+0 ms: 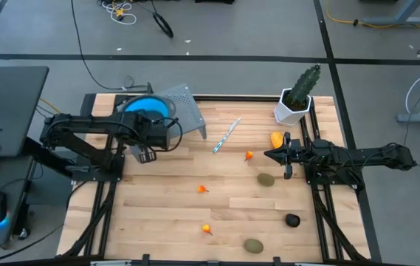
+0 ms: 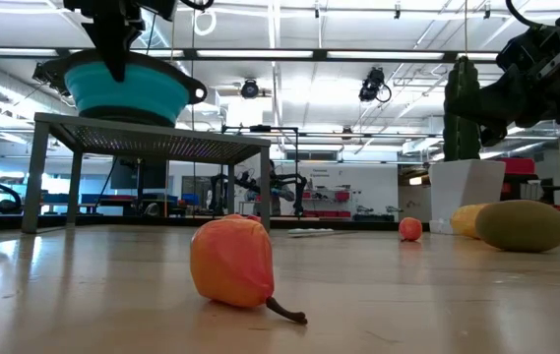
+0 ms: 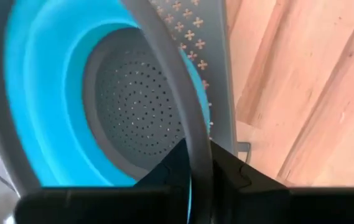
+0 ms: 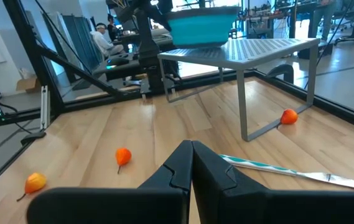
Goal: Pick & Place Fruit
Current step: Put the blue strainer bowl on the shelf
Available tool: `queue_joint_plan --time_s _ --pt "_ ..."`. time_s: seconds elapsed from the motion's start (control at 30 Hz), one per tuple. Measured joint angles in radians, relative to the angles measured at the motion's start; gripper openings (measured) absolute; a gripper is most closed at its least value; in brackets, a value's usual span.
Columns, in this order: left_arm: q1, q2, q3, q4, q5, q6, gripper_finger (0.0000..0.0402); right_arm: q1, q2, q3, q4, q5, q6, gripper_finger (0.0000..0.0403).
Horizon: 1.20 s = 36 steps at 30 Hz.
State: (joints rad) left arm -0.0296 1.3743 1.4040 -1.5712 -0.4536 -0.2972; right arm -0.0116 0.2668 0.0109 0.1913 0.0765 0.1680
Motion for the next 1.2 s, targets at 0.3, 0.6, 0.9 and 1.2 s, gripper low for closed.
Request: queue_joint_plan --time_s 0.3,0.6,0.9,1.2 --pt "0.013 0.0 0.0 0.0 0.021 -0.039 0.0055 0.0 0.0 0.0 0.0 0.0 0.0 0.0013" --pt "0.012 0.0 0.0 0.0 0.093 -0.13 0.0082 0.0 0.0 0.0 0.0 0.0 0.0 0.0013" --pt "-0.012 0.0 0.0 0.05 0.109 -0.163 0.012 0.0 0.0 0.0 0.0 0.0 0.0 0.0013" --pt "-0.022 0.02 0.001 0.054 0.067 -0.166 0.0119 0.0 0.0 0.0 0.0 0.0 0.0 0.0013"
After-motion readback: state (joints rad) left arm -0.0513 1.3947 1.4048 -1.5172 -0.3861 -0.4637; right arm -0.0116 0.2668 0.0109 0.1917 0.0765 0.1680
